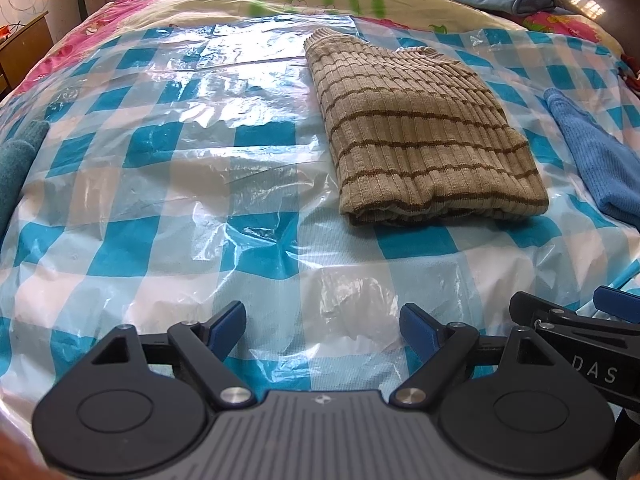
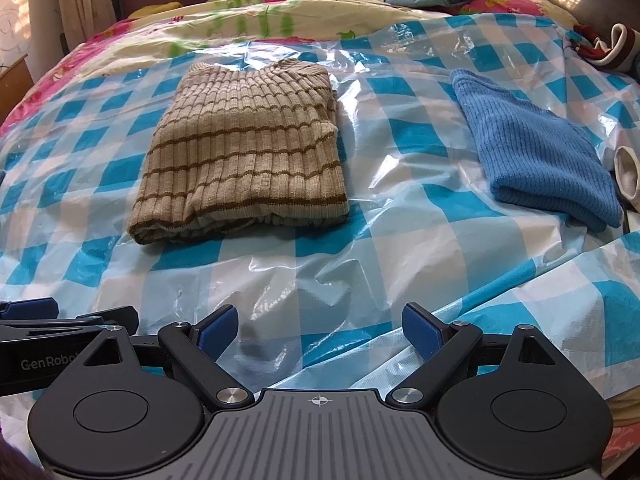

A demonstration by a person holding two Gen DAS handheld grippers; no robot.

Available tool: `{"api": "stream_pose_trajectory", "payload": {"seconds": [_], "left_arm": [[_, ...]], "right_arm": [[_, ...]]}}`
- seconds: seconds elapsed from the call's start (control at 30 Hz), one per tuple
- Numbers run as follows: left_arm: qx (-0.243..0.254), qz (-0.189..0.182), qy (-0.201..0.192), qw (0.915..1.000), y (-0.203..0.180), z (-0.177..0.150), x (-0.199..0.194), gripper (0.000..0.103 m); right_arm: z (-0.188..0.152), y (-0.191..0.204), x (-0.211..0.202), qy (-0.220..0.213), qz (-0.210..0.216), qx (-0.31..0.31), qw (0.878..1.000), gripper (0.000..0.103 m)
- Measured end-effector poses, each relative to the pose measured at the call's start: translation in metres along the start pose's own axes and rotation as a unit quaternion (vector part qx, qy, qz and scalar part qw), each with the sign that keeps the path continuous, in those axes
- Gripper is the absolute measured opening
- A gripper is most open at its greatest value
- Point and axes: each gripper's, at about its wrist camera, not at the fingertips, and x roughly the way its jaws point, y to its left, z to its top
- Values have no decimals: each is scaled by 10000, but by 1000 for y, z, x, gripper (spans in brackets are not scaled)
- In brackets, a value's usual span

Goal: Fold small clothes

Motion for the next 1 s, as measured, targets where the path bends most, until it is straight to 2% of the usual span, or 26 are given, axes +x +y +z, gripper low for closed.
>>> {"api": "stream_pose_trajectory", "payload": {"seconds": [1.0], "left_arm": [[61, 70, 1, 10000, -2, 0, -1, 88]], "right_arm": [[-3, -1, 0, 8, 21, 25, 10000, 91]]}}
